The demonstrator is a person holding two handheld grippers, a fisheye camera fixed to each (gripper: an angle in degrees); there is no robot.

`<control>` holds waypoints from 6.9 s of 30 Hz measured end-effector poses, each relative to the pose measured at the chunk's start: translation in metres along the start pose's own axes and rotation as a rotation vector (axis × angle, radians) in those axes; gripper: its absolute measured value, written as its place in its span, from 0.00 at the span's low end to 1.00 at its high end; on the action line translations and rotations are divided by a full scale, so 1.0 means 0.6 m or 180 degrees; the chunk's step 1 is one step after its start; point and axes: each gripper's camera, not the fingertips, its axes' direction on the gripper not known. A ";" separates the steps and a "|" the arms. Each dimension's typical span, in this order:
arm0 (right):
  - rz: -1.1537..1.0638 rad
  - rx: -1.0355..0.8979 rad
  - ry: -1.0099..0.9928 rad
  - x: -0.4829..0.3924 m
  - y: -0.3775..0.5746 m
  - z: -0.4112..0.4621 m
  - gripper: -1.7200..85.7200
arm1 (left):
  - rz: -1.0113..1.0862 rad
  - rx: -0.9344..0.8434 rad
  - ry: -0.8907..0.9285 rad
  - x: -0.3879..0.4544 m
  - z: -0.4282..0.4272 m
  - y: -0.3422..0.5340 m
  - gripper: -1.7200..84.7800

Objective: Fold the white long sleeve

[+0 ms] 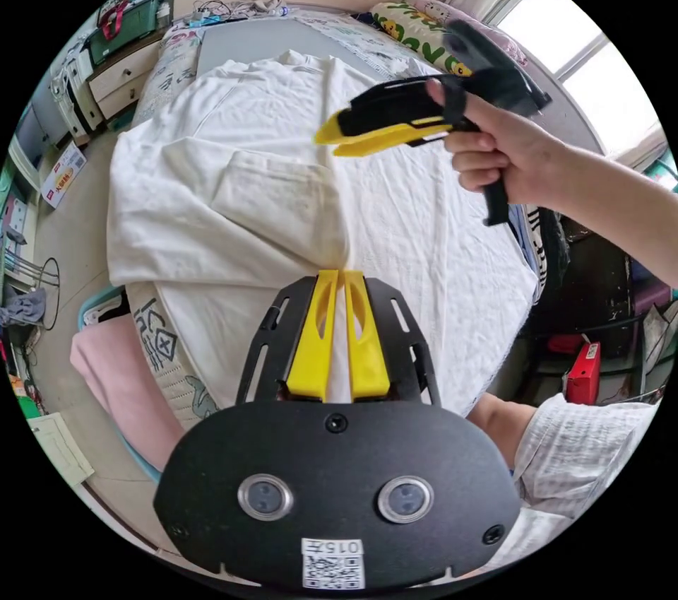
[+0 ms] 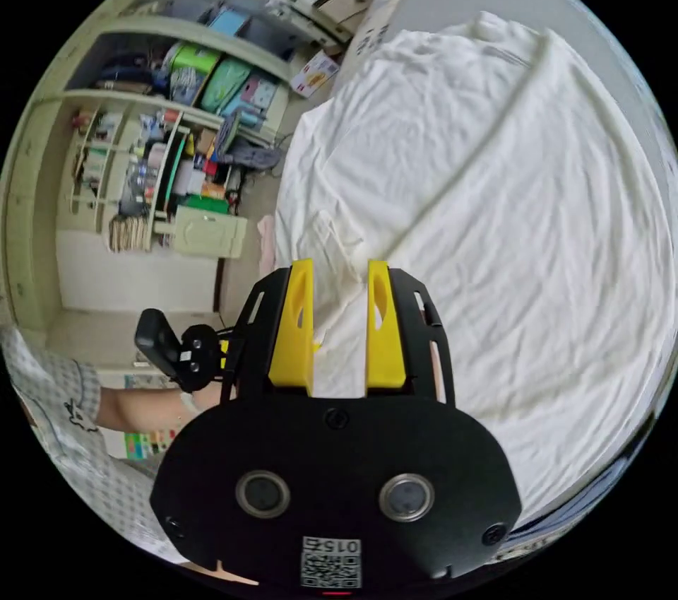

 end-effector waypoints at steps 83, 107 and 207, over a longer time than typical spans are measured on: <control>-0.0458 0.0065 0.0741 -0.214 -0.189 -0.258 0.08 | -0.3026 0.1635 0.1473 -0.221 -0.083 0.117 0.07; 0.0690 -0.0282 0.0587 0.106 0.360 -0.400 0.12 | 0.0826 -0.0295 0.1202 0.449 0.022 -0.150 0.17; -0.0885 -0.0151 0.0666 -0.576 -0.242 -0.331 0.08 | -0.3102 0.1645 0.0980 -0.530 -0.158 0.056 0.05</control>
